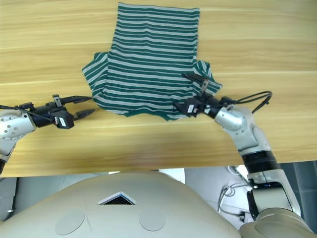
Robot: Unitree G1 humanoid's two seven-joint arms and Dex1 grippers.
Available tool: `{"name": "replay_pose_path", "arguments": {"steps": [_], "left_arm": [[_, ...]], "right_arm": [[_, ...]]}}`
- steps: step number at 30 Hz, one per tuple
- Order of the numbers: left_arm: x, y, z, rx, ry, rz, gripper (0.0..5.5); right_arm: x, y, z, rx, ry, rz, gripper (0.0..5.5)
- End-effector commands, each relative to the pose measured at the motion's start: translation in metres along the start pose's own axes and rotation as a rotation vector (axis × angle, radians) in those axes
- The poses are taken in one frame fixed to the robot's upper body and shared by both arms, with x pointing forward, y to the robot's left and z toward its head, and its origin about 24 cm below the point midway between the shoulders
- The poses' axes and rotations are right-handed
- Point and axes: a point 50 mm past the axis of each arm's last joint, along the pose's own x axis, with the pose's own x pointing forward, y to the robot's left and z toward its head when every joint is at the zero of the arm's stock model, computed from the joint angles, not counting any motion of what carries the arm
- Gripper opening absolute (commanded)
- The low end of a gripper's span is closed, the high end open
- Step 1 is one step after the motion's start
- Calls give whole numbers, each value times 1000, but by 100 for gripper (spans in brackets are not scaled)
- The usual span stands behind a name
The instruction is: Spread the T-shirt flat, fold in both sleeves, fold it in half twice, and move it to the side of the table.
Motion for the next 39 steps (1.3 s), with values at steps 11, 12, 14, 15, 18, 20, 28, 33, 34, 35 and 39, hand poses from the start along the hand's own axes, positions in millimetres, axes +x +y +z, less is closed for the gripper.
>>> {"name": "replay_pose_path", "arguments": {"steps": [11, 12, 14, 15, 18, 20, 28, 33, 34, 35, 39], "left_arm": [[-9, 12, -23, 128, 167, -21, 196], [-12, 15, -27, 152, 208, -28, 196], [-14, 22, -36, 224, 305, -46, 196], [-13, 25, -37, 260, 332, -62, 216], [-8, 34, -34, 346, 352, -117, 254], [-7, 42, -35, 398, 378, -140, 281], [13, 55, -43, 466, 378, -164, 344], [23, 58, -47, 460, 352, -176, 344], [24, 58, -48, 459, 348, -178, 344], [25, 58, -48, 454, 336, -178, 344], [31, 60, -49, 443, 304, -172, 344]], "right_arm": [[-34, 0, 5, 26, -45, 17, 537], [-35, -2, 6, 24, -50, 2, 537], [-36, -6, 10, 24, -78, -28, 537], [-37, -8, 13, 24, -94, -40, 540], [-37, -10, 19, 25, -135, -60, 540], [-36, -10, 22, 27, -151, -58, 540], [-32, -6, 23, 41, -162, -44, 540], [-33, -4, 24, 48, -164, -37, 540], [-33, -4, 24, 49, -164, -37, 540], [-33, -4, 24, 49, -162, -37, 540], [-33, -3, 24, 51, -159, -35, 540]]}}
